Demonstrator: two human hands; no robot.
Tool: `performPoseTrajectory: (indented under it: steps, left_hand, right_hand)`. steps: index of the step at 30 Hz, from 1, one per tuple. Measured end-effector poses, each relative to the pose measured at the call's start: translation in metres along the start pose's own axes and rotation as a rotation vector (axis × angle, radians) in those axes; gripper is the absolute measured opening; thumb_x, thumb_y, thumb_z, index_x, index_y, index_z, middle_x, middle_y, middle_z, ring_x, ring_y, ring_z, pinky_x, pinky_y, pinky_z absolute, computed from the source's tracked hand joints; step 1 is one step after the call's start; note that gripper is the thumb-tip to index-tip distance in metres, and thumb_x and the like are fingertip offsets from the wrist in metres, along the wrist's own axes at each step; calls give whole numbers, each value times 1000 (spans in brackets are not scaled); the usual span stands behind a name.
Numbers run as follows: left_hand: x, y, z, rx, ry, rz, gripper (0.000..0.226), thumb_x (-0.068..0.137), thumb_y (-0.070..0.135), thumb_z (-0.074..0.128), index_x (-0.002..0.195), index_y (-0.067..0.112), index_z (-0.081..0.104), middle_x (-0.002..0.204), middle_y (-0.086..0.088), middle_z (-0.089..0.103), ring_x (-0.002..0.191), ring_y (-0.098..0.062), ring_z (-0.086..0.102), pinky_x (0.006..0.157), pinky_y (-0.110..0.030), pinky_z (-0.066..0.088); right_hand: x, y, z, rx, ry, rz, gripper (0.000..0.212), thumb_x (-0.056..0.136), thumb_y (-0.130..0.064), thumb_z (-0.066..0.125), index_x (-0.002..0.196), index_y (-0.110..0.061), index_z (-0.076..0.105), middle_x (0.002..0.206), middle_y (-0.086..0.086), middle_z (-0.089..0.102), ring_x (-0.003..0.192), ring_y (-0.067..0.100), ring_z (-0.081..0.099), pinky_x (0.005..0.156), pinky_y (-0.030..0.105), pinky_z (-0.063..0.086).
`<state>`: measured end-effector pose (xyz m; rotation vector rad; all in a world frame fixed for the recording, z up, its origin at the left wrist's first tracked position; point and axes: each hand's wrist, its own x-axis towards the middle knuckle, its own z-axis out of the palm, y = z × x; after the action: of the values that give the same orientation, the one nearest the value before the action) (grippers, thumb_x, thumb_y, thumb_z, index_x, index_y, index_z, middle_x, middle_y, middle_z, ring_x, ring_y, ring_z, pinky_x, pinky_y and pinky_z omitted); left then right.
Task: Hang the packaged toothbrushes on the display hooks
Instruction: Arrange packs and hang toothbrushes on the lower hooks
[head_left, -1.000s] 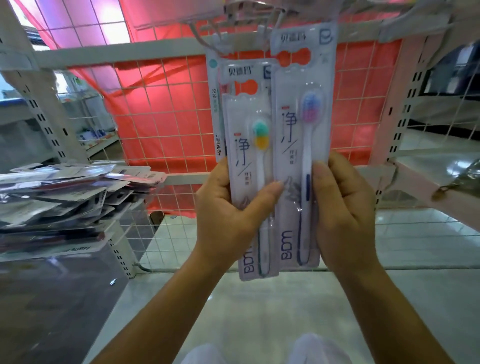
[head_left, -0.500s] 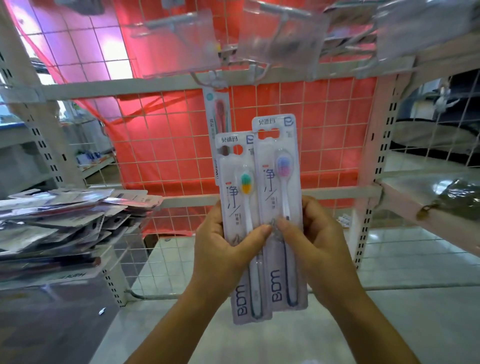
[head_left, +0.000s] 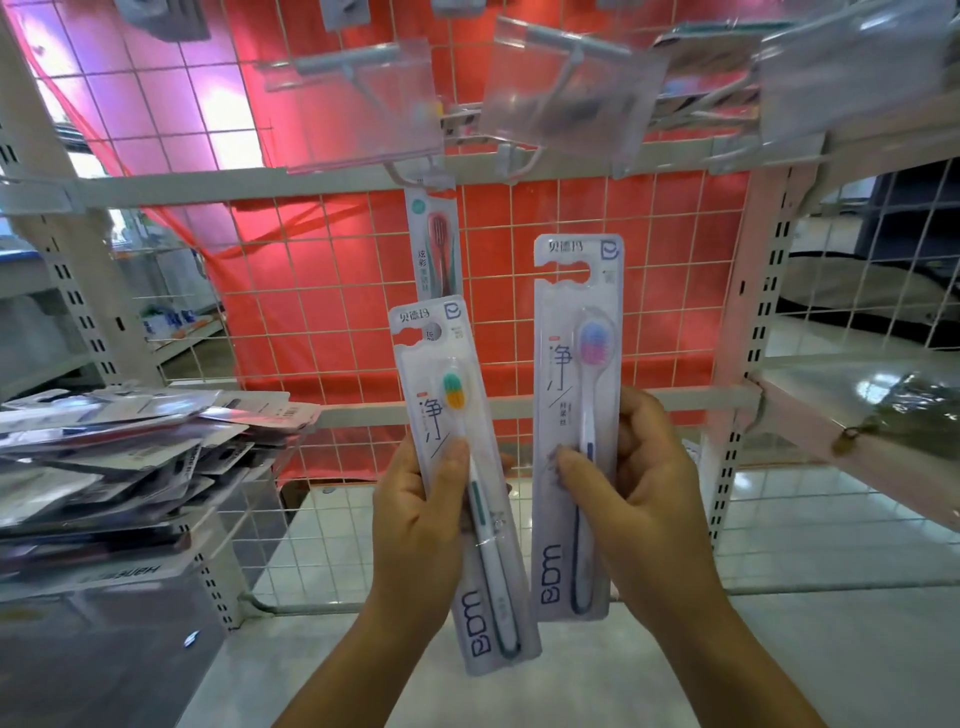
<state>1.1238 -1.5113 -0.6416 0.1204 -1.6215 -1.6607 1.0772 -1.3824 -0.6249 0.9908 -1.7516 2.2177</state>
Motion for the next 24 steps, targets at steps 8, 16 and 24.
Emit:
performPoseTrajectory:
  steps: [8, 16, 24]
  left_hand:
    - [1, -2, -2, -9, 7, 30, 21, 90, 38, 53, 94, 23, 66, 79, -7, 72, 71, -28, 69, 62, -35, 60]
    - [5, -1, -4, -23, 10, 48, 23, 88, 35, 55, 94, 15, 64, 68, 2, 69, 61, -12, 65, 56, -23, 54]
    - [11, 0, -9, -20, 32, 52, 18, 91, 36, 59, 95, 19, 65, 75, 0, 71, 67, -16, 68, 60, -25, 58]
  right_hand:
    - [20, -20, 6, 19, -14, -127, 27, 88, -10, 63, 111, -23, 57, 92, -6, 70, 80, 10, 69, 66, 19, 55]
    - [47, -30, 18, -54, -33, -179, 26, 89, -17, 61, 114, -25, 56, 96, -1, 70, 82, 15, 69, 68, 27, 58]
    - [52, -29, 25, -75, 38, -194, 29, 92, -10, 61, 115, -25, 54, 94, -7, 68, 78, 4, 68, 63, 14, 53]
